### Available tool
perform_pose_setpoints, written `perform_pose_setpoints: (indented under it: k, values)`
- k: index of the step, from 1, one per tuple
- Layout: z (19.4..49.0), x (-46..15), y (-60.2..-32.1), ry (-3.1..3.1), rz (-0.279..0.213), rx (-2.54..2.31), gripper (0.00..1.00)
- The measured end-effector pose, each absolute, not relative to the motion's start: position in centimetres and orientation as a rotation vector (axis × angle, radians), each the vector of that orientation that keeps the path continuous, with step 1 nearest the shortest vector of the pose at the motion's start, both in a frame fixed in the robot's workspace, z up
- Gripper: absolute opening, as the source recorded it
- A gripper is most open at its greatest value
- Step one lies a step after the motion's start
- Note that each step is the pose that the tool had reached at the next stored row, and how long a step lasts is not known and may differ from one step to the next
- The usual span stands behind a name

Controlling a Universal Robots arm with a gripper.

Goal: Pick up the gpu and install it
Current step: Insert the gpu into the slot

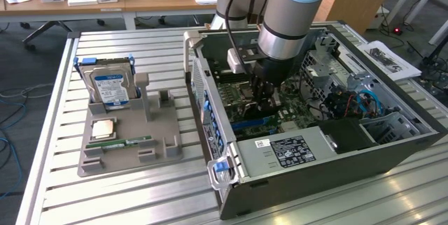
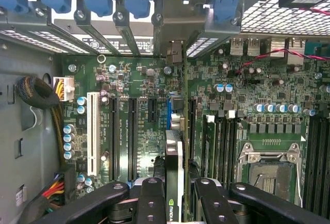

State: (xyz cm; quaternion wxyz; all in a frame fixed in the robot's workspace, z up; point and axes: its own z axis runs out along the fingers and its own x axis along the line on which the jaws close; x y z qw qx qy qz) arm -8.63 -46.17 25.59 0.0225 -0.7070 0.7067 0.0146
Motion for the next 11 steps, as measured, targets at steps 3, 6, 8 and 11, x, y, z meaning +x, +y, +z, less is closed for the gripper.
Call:
perform_pose_setpoints:
  k: [3, 6, 8, 11]
  values:
    - [25.59, -8.67, -46.17, 2.189, 0.045, -2.190, 0.27]
    - [25.60, -8.70, -46.17, 2.189, 0.045, -2.190, 0.27]
    - [25.59, -8.75, -46.17, 2.189, 0.045, -2.190, 0.27]
    - [25.55, -8.83, -46.17, 2.188, 0.044, -2.189, 0.27]
